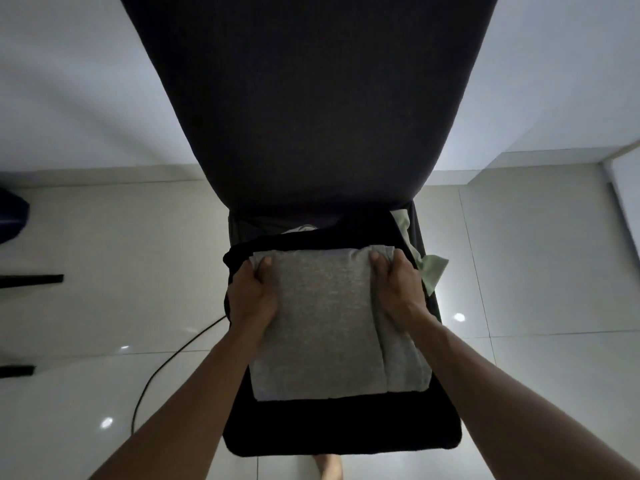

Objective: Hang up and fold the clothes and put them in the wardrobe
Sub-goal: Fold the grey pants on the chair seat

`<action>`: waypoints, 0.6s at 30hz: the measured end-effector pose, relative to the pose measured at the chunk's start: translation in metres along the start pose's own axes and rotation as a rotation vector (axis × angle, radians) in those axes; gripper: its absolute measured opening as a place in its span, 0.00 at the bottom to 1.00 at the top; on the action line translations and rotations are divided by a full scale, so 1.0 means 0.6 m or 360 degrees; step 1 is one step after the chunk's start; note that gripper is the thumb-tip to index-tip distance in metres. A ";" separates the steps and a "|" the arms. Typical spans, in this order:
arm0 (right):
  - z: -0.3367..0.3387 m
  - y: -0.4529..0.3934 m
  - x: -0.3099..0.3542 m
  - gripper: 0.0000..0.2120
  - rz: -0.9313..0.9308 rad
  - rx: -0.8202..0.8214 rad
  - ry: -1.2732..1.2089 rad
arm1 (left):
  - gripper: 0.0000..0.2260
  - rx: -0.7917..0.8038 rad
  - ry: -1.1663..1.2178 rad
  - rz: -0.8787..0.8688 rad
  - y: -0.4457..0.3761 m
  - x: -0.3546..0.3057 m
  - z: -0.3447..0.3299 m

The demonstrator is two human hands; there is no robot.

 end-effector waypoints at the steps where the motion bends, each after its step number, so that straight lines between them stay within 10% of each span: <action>1: -0.003 -0.008 0.000 0.19 -0.0014 -0.0032 0.0016 | 0.16 -0.0009 -0.0020 0.0006 -0.011 0.006 -0.006; 18: 0.016 0.175 -0.098 0.17 -0.0229 -0.0363 0.0408 | 0.24 -0.0231 -0.0511 0.0182 0.162 0.101 0.034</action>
Point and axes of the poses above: each hand's wrist, its own y-axis away from the middle knuckle, its own z-axis out of the back of the hand, x = y × z, the point moved 8 cm from there along -y, towards the middle knuckle, and after that the axes turned 4 degrees about y, right-handed, at the moved point
